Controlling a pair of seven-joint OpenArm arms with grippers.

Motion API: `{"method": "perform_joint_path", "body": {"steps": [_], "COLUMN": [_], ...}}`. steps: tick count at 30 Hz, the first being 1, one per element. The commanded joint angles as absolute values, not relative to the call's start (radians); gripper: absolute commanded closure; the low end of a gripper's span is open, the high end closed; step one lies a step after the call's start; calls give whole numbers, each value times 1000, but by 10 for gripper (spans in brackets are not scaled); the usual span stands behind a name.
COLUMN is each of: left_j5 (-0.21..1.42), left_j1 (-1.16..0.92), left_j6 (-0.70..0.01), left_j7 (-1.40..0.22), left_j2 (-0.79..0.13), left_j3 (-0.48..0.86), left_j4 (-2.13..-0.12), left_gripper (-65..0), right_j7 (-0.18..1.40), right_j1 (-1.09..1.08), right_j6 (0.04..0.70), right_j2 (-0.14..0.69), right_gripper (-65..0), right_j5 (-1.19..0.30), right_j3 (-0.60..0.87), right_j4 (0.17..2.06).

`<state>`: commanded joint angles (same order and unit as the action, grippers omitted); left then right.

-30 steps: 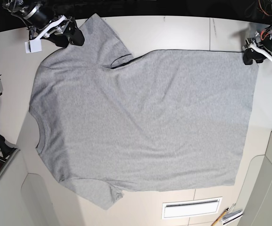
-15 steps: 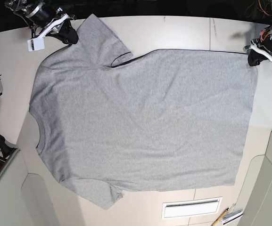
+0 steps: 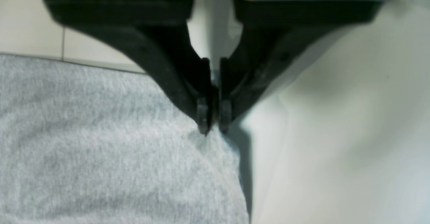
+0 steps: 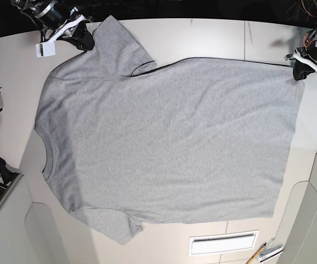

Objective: Fold the T-shirt properly
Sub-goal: 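Grasp the shirt edge with both grippers and lift it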

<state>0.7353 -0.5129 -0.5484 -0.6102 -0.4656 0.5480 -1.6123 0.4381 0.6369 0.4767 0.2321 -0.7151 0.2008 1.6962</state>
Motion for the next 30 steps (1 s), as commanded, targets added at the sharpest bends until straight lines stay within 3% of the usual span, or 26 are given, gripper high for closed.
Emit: {"method": "perform_joint_path", "body": {"steps": [2,6,10,16,19,30], "left_j5": [737,748,774,945,1024,1085], "left_j1": [-513,-513,-513,-522,-522,-475], "left_j6": [-603,-622,-698,-698,-698,-698], "left_j7": [-609,-609,-609,-694,-754,-766], "left_j2": [-466,-466,-466,-466,-465,-466], "left_j3": [548,548,577,718,727,728], "left_j4": [-1613,-1613,-1613,-1613,-1613,-1613], "left_gripper": [0,0,0,0,0,0], "right_j7": [438,449,507,651,708,736], "right_j1": [636,622,625,661,663,622], "right_j6": [487,514,526,579,591,591], "right_j2": [232,233,233,239,238,237], "right_gripper": [0,0,0,0,0,0], "right_j5": [-715,-715,-746,-900,-974,-985], "right_j3": [201,201,218,366,422,433], "right_j4": [1698,1699,1716,1795,1840,1972]}}
